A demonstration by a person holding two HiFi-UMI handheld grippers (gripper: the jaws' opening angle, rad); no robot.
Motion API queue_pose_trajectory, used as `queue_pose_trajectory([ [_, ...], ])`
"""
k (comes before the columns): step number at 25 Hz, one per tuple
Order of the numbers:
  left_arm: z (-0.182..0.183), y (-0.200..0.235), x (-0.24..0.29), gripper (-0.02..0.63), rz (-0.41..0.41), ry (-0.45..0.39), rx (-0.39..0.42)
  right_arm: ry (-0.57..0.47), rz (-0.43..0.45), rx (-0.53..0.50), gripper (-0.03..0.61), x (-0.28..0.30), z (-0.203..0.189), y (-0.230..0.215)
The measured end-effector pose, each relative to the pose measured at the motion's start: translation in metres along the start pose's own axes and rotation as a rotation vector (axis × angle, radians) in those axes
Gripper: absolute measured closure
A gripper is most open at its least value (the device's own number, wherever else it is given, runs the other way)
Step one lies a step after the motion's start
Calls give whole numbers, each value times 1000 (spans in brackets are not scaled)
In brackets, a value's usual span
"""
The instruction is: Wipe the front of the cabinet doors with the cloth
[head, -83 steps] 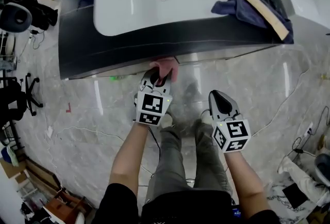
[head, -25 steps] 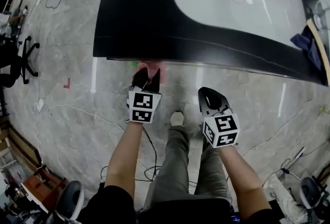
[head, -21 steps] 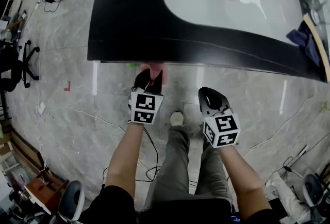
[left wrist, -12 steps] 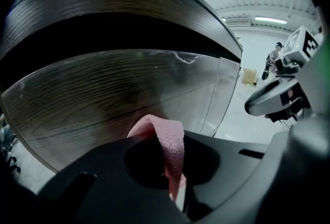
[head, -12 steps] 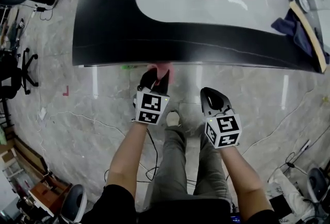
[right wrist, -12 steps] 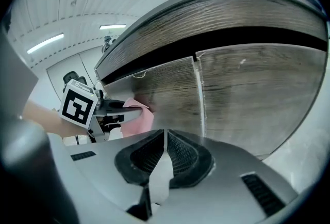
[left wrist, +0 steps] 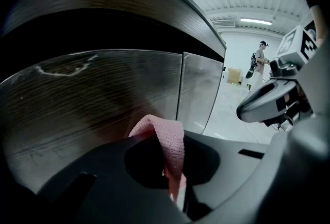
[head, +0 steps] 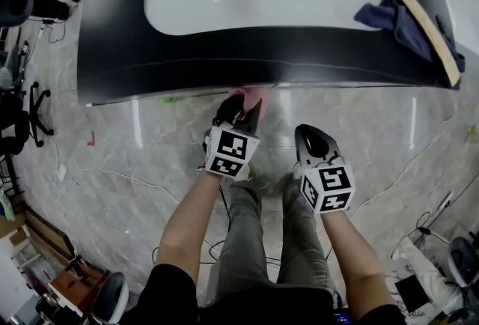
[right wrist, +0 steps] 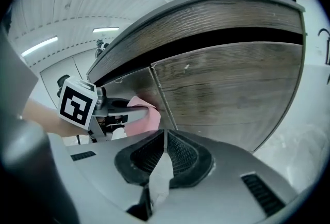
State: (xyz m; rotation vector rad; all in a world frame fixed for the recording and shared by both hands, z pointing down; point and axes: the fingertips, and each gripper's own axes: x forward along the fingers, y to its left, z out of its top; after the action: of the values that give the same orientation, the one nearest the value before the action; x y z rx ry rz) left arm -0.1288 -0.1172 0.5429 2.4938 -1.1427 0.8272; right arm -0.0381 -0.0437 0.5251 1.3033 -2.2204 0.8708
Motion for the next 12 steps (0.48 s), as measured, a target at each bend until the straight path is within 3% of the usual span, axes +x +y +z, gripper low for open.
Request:
queue_pose_trajectory([
  [7,7,-31,15,601,-23,-3,2,13,-17,8,535,-17,-10,-30],
  [12,-8,-31,2,601,-20,27,16,23,-4,-4,535,-15,-11,-28],
])
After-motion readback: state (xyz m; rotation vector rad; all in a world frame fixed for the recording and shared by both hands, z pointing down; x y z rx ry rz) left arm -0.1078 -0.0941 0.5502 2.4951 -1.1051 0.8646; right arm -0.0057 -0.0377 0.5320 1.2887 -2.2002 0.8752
